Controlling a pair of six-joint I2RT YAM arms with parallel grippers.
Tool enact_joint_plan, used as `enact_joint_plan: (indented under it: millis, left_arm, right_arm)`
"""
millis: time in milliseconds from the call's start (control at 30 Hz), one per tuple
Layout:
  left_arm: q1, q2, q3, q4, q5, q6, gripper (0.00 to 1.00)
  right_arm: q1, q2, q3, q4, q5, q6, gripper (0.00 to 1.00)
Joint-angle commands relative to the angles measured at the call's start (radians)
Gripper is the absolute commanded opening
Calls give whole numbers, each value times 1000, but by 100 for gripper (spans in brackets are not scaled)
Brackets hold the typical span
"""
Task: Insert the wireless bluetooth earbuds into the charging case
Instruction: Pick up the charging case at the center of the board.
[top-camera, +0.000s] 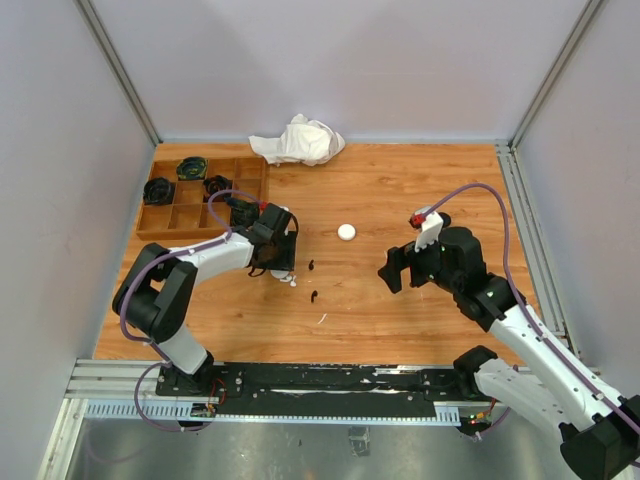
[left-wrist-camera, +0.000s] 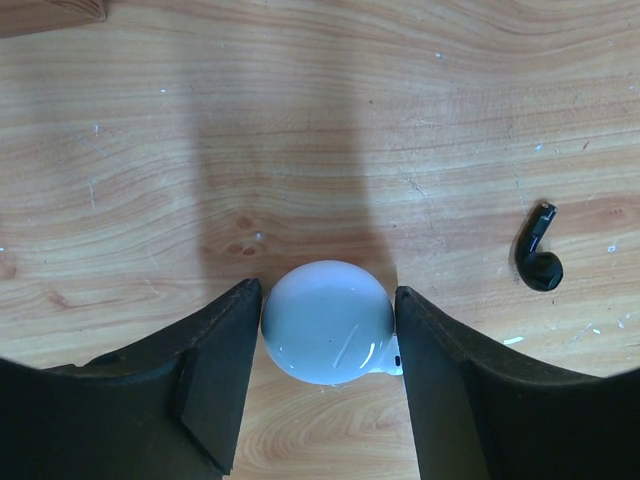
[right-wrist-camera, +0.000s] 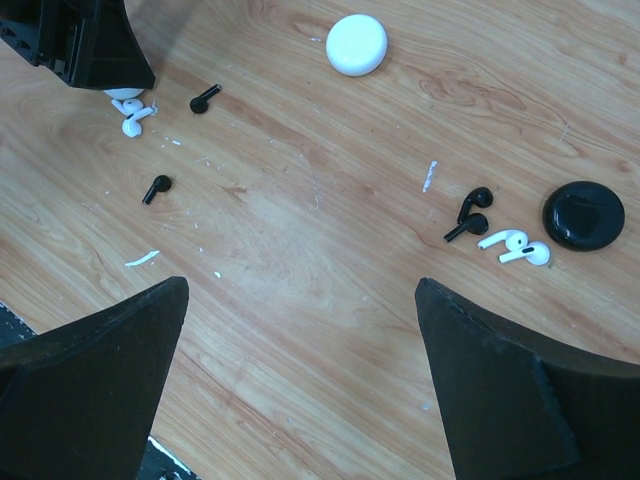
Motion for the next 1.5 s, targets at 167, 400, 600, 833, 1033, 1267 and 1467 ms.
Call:
enact_joint_plan:
  millis: [167,400,600,833,1033,1267,1467]
  left_arm:
    - [-11,-1,-17,-34,19,-73,52]
    - [-11,-136,-51,30,98,-248,49]
    - [-19,-316,-160,214,217,-450,47]
    - [-79,-457,-268,381,192,-676,48]
    - [-128,-542,-335,473,121,-829,47]
    - [-180,-569,-360,518,49,-911,47]
    - [-222,-580,-372,535,-20,-948,47]
  right_arm:
    - [22,31,-33,107,-82,-1,99]
    - [60,82,-76,309,-148,51,99]
    - [140,170,-95,518,-120,115,99]
    - [268,277,-73,633,-8,140,99]
    - [309,345,-74,728,42,194,97]
    - [344,391,-73,796,79,224,85]
    - [358,408,-65,820,118,245,74]
